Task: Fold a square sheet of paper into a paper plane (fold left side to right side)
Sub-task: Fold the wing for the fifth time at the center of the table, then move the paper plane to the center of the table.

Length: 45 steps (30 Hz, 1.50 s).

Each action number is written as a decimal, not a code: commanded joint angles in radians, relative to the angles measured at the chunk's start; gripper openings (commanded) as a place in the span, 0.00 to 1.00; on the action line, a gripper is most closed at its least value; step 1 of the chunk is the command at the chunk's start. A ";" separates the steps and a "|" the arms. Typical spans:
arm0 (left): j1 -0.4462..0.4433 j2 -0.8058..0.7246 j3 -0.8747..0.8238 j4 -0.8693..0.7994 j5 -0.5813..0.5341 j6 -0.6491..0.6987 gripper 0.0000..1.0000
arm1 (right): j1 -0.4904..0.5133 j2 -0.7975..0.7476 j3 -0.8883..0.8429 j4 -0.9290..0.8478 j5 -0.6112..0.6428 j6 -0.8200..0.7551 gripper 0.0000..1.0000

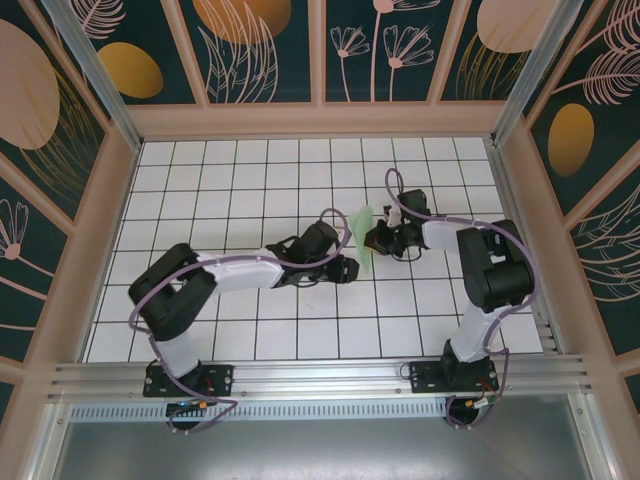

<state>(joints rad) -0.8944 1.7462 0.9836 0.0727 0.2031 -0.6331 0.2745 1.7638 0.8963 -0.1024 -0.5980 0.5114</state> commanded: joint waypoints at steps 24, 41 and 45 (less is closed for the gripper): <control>0.010 -0.480 -0.290 -0.005 -0.668 -0.086 0.73 | 0.324 0.042 0.366 -0.474 0.734 -0.054 0.33; 0.009 -0.583 -0.369 -0.007 -0.708 -0.091 0.88 | 0.401 0.246 0.506 -0.658 1.003 -0.043 0.39; 0.009 -0.580 -0.370 -0.007 -0.702 -0.094 0.89 | 0.401 0.238 0.502 -0.665 1.021 -0.039 0.35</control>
<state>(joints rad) -0.8883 1.1778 0.6277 0.0494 -0.4808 -0.7132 0.6697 1.9858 1.3731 -0.7170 0.3737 0.4694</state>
